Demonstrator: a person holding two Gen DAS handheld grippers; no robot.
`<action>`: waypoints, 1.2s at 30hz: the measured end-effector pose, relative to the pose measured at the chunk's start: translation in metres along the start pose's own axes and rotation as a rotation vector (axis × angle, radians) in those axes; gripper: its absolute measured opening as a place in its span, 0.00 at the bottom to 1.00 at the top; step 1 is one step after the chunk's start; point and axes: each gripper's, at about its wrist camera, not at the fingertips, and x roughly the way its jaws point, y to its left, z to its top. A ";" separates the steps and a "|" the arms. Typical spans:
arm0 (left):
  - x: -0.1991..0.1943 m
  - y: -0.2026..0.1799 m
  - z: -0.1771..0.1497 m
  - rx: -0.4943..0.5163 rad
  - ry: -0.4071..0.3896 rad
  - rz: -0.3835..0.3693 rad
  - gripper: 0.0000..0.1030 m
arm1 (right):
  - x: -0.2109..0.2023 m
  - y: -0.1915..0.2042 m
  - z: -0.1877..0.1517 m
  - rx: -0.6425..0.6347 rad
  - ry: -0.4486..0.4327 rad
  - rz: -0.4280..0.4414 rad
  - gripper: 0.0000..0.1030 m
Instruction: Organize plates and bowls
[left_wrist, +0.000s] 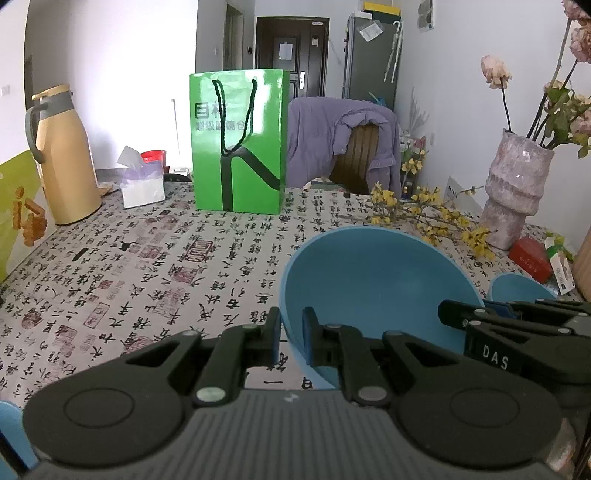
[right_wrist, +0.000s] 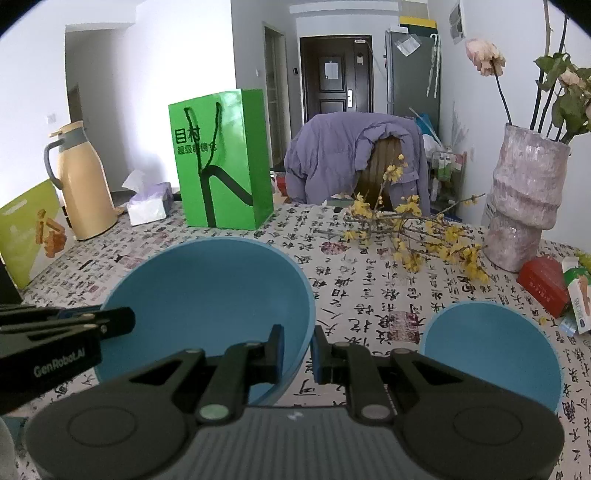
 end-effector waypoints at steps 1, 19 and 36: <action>-0.002 0.001 0.000 -0.001 -0.004 0.000 0.12 | -0.001 0.001 0.000 0.000 -0.002 0.000 0.14; -0.031 0.014 -0.003 -0.015 -0.044 0.002 0.12 | -0.025 0.020 -0.001 -0.009 -0.032 0.006 0.14; -0.054 0.033 -0.007 -0.034 -0.071 0.008 0.12 | -0.040 0.042 -0.004 -0.014 -0.043 0.019 0.14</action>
